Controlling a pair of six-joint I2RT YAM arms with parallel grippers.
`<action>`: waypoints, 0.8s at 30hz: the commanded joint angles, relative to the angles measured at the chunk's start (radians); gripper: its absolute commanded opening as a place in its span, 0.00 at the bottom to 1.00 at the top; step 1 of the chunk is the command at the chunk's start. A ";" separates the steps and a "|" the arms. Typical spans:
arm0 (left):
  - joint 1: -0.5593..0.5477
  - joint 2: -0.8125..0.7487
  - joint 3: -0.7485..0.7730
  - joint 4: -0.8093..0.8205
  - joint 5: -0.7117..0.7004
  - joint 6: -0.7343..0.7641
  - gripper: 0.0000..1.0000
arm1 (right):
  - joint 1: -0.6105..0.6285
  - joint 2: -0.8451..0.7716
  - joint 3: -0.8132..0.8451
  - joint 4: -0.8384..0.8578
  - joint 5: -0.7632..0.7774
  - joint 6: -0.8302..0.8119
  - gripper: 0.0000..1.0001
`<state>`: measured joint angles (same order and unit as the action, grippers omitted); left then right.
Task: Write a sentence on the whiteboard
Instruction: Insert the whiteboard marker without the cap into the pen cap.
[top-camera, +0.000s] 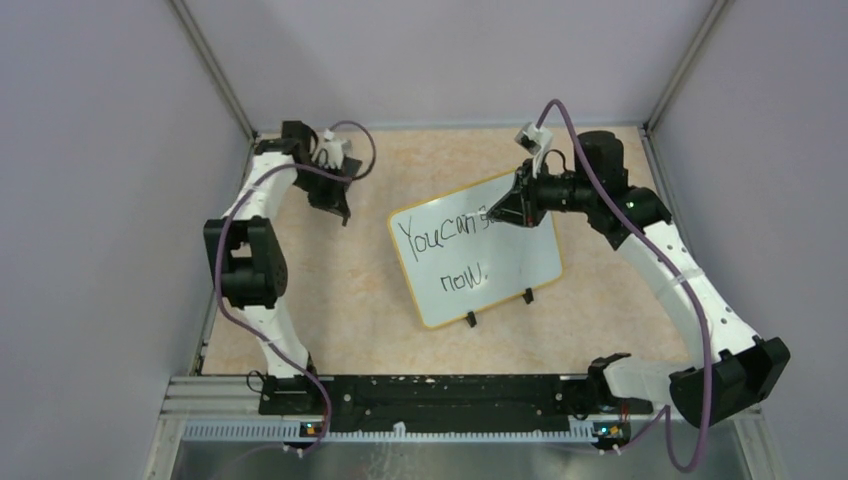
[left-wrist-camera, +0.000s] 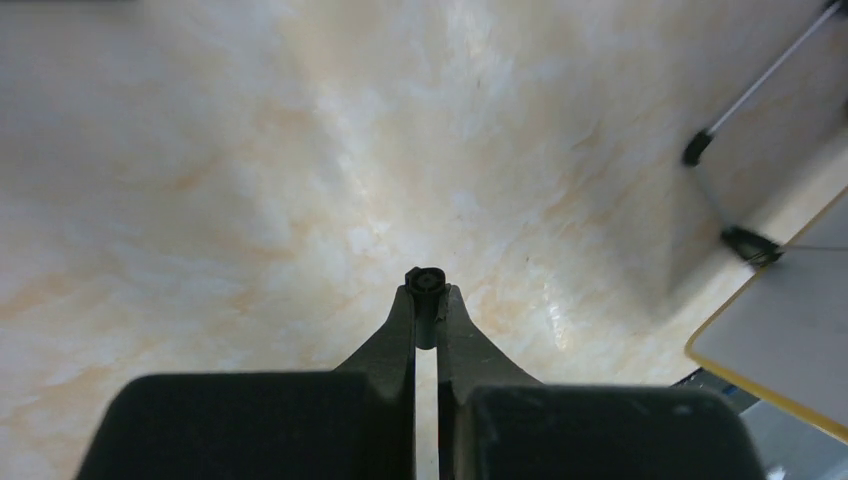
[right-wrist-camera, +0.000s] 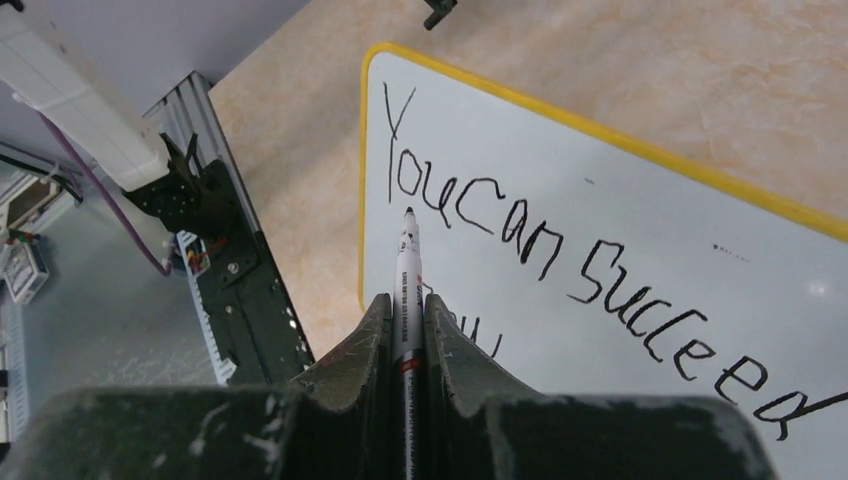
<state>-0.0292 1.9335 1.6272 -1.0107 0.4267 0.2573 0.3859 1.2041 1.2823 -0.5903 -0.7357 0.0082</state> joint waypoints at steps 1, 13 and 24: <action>0.116 -0.167 0.115 0.085 0.272 -0.131 0.00 | -0.011 0.020 0.104 0.076 -0.019 0.087 0.00; 0.129 -0.448 0.112 0.461 0.403 -0.513 0.00 | -0.007 0.032 0.255 0.289 0.127 0.145 0.00; 0.137 -0.644 -0.179 0.985 0.571 -1.114 0.00 | 0.345 -0.179 -0.084 0.848 0.566 -0.424 0.00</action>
<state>0.1009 1.3651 1.5490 -0.2981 0.9237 -0.5617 0.6125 1.0695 1.2915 -0.0166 -0.3725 -0.1070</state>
